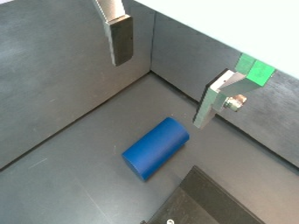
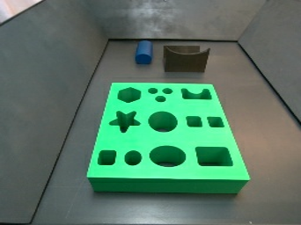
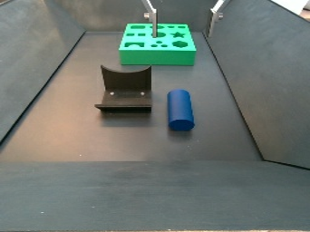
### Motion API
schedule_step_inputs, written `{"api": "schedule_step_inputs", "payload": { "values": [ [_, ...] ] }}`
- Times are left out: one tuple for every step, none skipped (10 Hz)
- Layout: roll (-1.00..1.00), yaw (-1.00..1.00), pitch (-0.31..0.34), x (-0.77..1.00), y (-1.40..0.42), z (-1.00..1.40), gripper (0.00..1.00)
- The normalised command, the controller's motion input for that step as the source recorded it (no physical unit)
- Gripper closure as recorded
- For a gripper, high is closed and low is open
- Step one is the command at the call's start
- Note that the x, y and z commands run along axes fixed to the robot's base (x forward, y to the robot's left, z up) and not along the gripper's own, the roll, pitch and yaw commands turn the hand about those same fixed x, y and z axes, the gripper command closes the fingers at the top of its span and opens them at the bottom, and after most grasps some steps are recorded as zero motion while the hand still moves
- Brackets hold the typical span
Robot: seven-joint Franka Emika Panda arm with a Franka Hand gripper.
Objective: Pick up the oval object. Move up. Place the oval object on the fixture. Regrasp the oval object. Move to above the board. Insert the oval object.
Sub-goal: Pick up the oval object.
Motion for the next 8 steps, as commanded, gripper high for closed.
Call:
{"api": "schedule_step_inputs", "payload": {
  "values": [
    [0.00, 0.00, 0.000, 0.00, 0.00, -0.04, 0.00],
    [-0.02, -0.01, -0.051, -0.40, 0.15, -0.76, 0.00],
    [0.00, 0.00, 0.000, -0.01, 0.01, -1.00, 0.00],
    [0.00, 0.00, 0.000, -0.08, 0.05, -1.00, 0.00],
    [0.00, 0.00, 0.000, -0.12, 0.00, -1.00, 0.00],
    [0.00, 0.00, 0.000, -0.09, 0.00, -1.00, 0.00],
    [0.00, 0.00, -0.007, -0.12, 0.00, -1.00, 0.00],
    [0.00, 0.00, 0.000, -0.09, 0.00, -1.00, 0.00]
  ]
}}
